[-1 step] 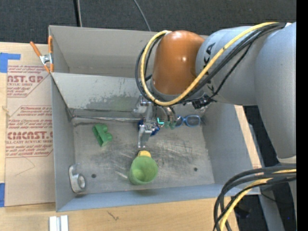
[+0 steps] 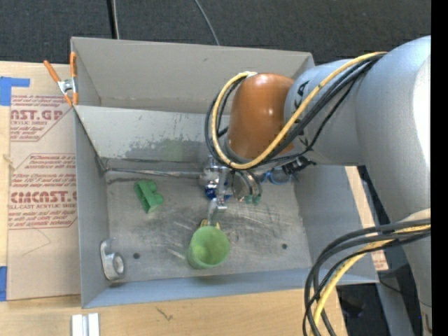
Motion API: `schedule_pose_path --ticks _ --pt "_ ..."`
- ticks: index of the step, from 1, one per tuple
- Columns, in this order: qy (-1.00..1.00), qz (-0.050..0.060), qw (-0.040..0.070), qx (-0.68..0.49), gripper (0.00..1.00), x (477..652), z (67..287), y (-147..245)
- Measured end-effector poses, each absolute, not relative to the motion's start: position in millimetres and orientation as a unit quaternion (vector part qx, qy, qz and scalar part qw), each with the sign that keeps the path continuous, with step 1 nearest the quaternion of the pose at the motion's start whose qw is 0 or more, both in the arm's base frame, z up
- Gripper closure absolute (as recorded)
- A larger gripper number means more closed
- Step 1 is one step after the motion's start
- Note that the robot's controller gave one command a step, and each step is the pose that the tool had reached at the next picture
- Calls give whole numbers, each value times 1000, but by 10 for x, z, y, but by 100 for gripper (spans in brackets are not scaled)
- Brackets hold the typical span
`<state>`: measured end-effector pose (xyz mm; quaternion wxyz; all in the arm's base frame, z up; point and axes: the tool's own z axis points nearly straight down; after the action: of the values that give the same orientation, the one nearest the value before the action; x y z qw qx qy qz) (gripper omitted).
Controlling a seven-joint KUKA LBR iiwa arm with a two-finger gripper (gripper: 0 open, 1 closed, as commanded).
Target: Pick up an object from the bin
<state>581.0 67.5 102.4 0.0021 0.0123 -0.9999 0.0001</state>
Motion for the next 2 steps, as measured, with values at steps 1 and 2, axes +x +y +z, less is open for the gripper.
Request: schedule_pose_path --ticks 1,2 --pt "-1000 1 -1 -10 0 5859 1006 -49" --pt "-1000 0 -1 -6 100 5859 1008 1"
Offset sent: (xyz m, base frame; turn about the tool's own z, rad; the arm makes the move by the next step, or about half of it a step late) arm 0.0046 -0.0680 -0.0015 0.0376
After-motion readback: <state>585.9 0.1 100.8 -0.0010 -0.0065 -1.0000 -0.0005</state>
